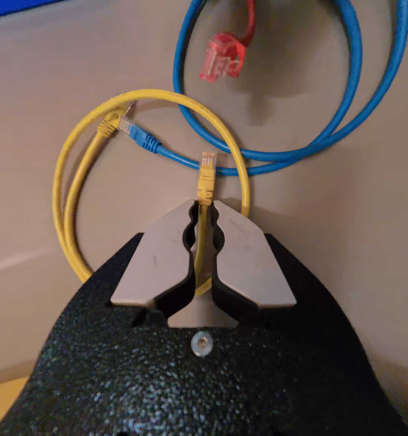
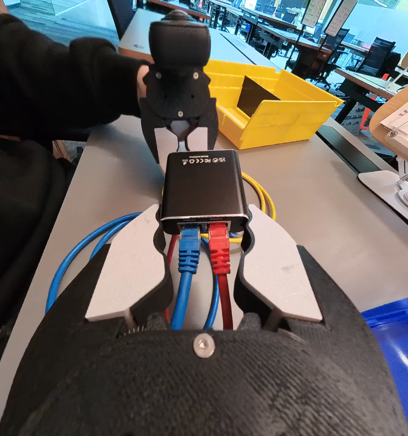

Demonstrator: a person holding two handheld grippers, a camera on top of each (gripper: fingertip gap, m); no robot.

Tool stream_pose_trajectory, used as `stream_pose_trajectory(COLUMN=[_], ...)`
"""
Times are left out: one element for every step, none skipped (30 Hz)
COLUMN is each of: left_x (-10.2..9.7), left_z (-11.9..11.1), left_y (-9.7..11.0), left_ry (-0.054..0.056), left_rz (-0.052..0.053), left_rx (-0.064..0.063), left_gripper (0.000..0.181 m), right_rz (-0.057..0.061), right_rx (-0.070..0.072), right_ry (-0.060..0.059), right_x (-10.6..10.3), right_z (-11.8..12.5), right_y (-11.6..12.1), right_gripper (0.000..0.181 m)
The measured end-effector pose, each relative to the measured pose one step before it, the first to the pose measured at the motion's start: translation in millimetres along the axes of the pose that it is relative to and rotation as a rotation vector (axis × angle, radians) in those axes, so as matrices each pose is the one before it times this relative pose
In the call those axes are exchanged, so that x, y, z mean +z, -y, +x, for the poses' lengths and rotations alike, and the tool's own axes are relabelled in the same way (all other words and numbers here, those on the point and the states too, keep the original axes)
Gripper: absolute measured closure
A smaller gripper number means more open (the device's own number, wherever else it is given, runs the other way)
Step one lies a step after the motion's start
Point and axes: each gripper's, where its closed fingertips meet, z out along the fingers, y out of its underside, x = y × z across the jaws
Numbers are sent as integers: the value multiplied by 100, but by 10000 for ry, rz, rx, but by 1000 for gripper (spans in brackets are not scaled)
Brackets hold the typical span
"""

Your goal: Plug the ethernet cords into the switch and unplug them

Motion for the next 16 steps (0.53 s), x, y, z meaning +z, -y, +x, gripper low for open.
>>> stream_pose_trajectory(left_x=[175,92,90,92,70,73,49,36,7,-84,-283,-539,-763,-910,-988,-991], left_z=[80,81,-12,-96,-38,13,-14,16,143,-58,-223,-119,-93,-34,41,-3], left_y=[41,44,-2,-11,23,73,144,74,36,126,307,446,600,707,769,826], left_ry=[-70,-82,-48,-30,-98,-130,-99,-102,-171,19,244,252,304,334,301,280], left_rz=[285,211,130,87,87,128,188,154,86,60,48,-49,-173,-283,-337,-324], left_rx=[-121,-74,-62,-98,-120,-94,-57,-64,-60,-26,20,61,121,311,470,461], left_gripper=[172,172,171,168,167,167,168,170,171,172,172,172,172,172,172,172], right_rz=[23,37,33,26,18,32,19,-14,-2,20,-6,-26,81,194,150,11], right_rx=[18,4,8,3,4,1,-8,6,15,2,3,70,92,42,-3,-11], right_ry=[15,25,20,2,28,74,31,-5,21,36,-30,47,138,129,45,45], right_x=[-12,-30,-19,-29,-14,-13,-18,-4,-4,0,15,23,37,28,21,8], right_z=[16,-17,-10,-6,-43,-119,-61,-2,-23,-37,61,-29,-143,-146,-33,-38], right_y=[-1,26,25,19,16,25,20,-37,-28,-13,-38,-48,80,222,157,1], right_gripper=[118,119,119,118,118,118,119,119,119,119,119,119,118,118,119,119])
